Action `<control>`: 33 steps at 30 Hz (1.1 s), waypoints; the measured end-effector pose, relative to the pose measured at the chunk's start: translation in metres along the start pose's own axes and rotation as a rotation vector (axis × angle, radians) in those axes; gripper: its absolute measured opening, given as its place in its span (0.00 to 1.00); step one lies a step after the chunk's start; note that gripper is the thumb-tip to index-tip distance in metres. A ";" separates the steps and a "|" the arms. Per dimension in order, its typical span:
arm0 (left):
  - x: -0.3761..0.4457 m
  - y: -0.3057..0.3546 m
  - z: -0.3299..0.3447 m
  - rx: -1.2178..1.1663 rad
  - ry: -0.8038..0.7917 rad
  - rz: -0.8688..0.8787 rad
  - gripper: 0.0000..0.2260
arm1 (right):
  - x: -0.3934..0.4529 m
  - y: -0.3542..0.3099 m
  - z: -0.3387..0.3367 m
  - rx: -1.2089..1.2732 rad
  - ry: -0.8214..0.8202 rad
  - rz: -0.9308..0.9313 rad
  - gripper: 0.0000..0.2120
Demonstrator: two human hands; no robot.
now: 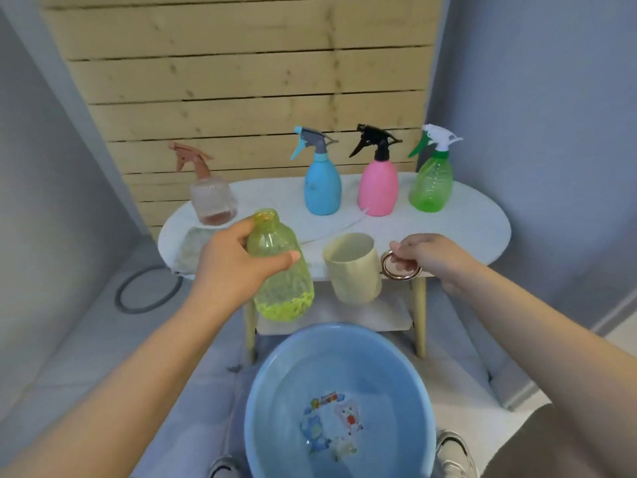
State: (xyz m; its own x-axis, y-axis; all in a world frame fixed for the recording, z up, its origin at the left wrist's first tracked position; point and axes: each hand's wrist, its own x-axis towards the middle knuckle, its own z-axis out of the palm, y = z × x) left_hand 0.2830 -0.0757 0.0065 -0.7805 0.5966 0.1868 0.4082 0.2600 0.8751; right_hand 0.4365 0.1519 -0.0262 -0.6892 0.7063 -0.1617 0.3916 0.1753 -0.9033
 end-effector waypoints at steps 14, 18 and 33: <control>0.008 -0.012 0.037 -0.002 -0.020 -0.031 0.23 | 0.063 0.036 0.003 0.144 0.446 0.157 0.14; 0.010 -0.016 0.039 -0.004 -0.031 -0.044 0.22 | 0.067 0.044 -0.001 0.110 0.464 0.127 0.12; 0.015 -0.021 0.038 -0.060 -0.041 -0.058 0.22 | 0.058 0.014 0.015 -0.349 0.719 -0.159 0.16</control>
State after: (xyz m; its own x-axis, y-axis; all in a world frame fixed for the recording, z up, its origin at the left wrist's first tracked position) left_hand 0.2809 -0.0432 -0.0256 -0.7814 0.6129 0.1171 0.3323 0.2499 0.9095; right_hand 0.3932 0.1849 -0.0544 -0.2394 0.9020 0.3594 0.5713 0.4302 -0.6990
